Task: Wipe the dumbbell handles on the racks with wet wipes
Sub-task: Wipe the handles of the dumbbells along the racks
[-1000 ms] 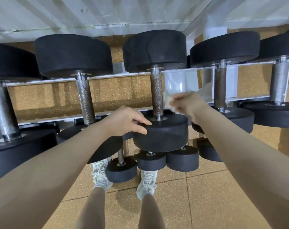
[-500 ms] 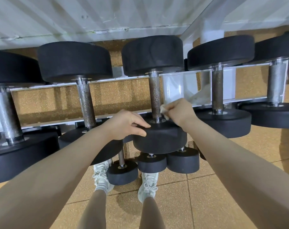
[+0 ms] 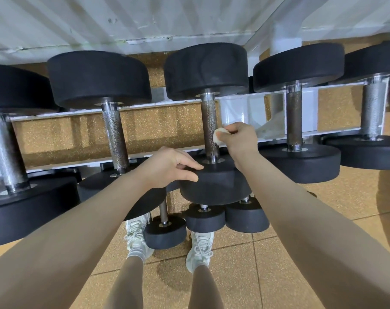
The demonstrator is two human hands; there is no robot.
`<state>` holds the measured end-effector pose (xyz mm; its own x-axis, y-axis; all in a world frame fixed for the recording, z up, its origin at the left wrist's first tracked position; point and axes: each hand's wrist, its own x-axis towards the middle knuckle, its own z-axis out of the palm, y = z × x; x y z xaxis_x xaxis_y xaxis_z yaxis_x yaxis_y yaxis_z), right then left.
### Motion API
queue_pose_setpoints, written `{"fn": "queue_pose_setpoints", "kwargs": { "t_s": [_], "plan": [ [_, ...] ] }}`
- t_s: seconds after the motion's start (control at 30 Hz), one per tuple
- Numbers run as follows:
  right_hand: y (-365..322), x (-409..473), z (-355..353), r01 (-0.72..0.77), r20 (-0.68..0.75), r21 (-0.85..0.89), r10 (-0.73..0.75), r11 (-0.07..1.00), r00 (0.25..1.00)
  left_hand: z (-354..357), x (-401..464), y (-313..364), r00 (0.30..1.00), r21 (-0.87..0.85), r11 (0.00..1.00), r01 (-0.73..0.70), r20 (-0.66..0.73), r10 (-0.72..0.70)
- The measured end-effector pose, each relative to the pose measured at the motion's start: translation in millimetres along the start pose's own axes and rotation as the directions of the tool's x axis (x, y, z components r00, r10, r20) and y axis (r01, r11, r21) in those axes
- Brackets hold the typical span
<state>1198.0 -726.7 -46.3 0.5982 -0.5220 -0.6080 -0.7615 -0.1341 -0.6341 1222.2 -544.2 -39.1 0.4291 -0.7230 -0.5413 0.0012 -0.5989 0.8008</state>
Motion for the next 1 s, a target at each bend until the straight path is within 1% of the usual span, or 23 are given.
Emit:
{"fn": "queue_pose_setpoints", "kwargs": {
  "t_s": [0.03, 0.1, 0.17, 0.2, 0.27, 0.3, 0.33, 0.37, 0.4, 0.43, 0.47, 0.5, 0.53, 0.57, 0.6, 0.63, 0.7, 0.8, 0.83, 0.87, 0.9, 0.93, 1.0],
  "plan": [
    [-2, 0, -1, 0.016, 0.007, -0.054, -0.015, 0.998, 1.0, 0, 0, 0, 1.0, 0.002, 1.0, -0.001, 0.003, 0.001],
    [-5, 1, -6, 0.087, 0.074, -0.254, -0.07, 0.963, 0.995, 0, 1, -1, 1.0, -0.006, 1.0, 0.008, 0.007, -0.008],
    [-5, -3, -10, 0.182, 0.196, -0.499, -0.094, 0.847, 0.976, 0, 1, -1, 1.0, -0.019, 1.0, 0.017, 0.005, -0.016],
    [-4, -6, -11, 0.21, 0.252, -0.587, -0.07, 0.782, 0.965, 0, 1, -1, 1.0, -0.025, 1.0, 0.018, 0.003, -0.017],
    [-3, -13, -13, 0.234, 0.296, -0.647, -0.043, 0.725, 0.954, 0, 1, -1, 1.0, -0.028, 1.0, 0.013, 0.002, -0.013],
    [-5, -13, -14, 0.224, 0.284, -0.632, -0.047, 0.742, 0.958, 0, 0, -1, 1.0, -0.024, 1.0, 0.012, 0.004, -0.012],
    [-9, -11, -14, 0.184, 0.232, -0.579, -0.055, 0.794, 0.971, 0, 0, -1, 1.0, -0.022, 1.0, 0.011, 0.006, -0.01],
    [-13, -7, -14, 0.114, 0.141, -0.461, -0.054, 0.88, 0.989, 0, 0, -1, 1.0, -0.021, 1.0, 0.011, 0.009, -0.011],
    [-17, -1, -12, 0.023, 0.032, -0.277, -0.015, 0.961, 0.999, 0, 0, -2, 1.0, -0.02, 1.0, 0.01, 0.012, -0.01],
    [-22, 5, -10, -0.063, -0.054, -0.047, 0.06, 0.997, 0.997, 0, 1, -2, 1.0, -0.022, 1.0, 0.008, 0.014, -0.007],
    [-28, 11, -8, -0.125, -0.091, 0.188, 0.144, 0.974, 0.985, 0, 1, -2, 1.0, -0.024, 1.0, 0.006, 0.017, -0.006],
    [-33, 18, -5, -0.161, -0.091, 0.385, 0.211, 0.909, 0.973, -1, 2, -2, 1.0, -0.026, 1.0, 0.006, 0.021, -0.005],
    [-37, 23, -2, -0.189, -0.067, 0.513, 0.259, 0.837, 0.964, -1, 2, -2, 1.0, -0.024, 1.0, 0.006, 0.023, -0.006],
    [-40, 28, 1, -0.207, -0.03, 0.578, 0.275, 0.789, 0.961, -1, 3, -2, 1.0, -0.021, 1.0, 0.009, 0.024, -0.008],
    [-41, 31, 4, -0.206, -0.004, 0.564, 0.253, 0.799, 0.968, -1, 3, -2, 1.0, -0.021, 1.0, 0.012, 0.024, -0.011],
    [-40, 32, 5, -0.175, -0.002, 0.482, 0.201, 0.859, 0.98, -2, 3, -3, 1.0, -0.022, 1.0, 0.015, 0.024, -0.014],
    [-35, 30, 5, -0.052, 0.001, 0.247, 0.053, 0.968, 0.999, -1, 2, -2, 0.999, -0.031, 0.999, 0.018, 0.027, -0.017],
    [-24, 21, -8, 0.077, 0.122, 0.017, -0.078, 0.997, 0.989, -2, 2, -1, 0.999, -0.061, 0.998, 0.03, 0.033, -0.028],
    [-20, 16, -12, 0.117, 0.189, -0.142, -0.089, 0.983, 0.978, -2, 2, 0, 0.999, -0.066, 0.997, 0.034, 0.033, -0.032],
    [-17, 9, -14, 0.171, 0.251, -0.337, -0.087, 0.926, 0.964, -3, 3, 0, 0.999, -0.064, 0.997, 0.036, 0.033, -0.034],
    [-12, 4, -15, 0.24, 0.302, -0.483, -0.097, 0.842, 0.948, -3, 3, 1, 0.999, -0.057, 0.998, 0.034, 0.031, -0.032],
    [-8, -1, -14, 0.296, 0.334, -0.564, -0.115, 0.771, 0.936, -3, 3, 1, 0.999, -0.048, 0.998, 0.03, 0.026, -0.029],
    [-5, -9, -13, 0.353, 0.357, -0.601, -0.154, 0.717, 0.921, -2, 2, 1, 1.0, -0.035, 0.999, 0.024, 0.016, -0.023]
  ]
}}
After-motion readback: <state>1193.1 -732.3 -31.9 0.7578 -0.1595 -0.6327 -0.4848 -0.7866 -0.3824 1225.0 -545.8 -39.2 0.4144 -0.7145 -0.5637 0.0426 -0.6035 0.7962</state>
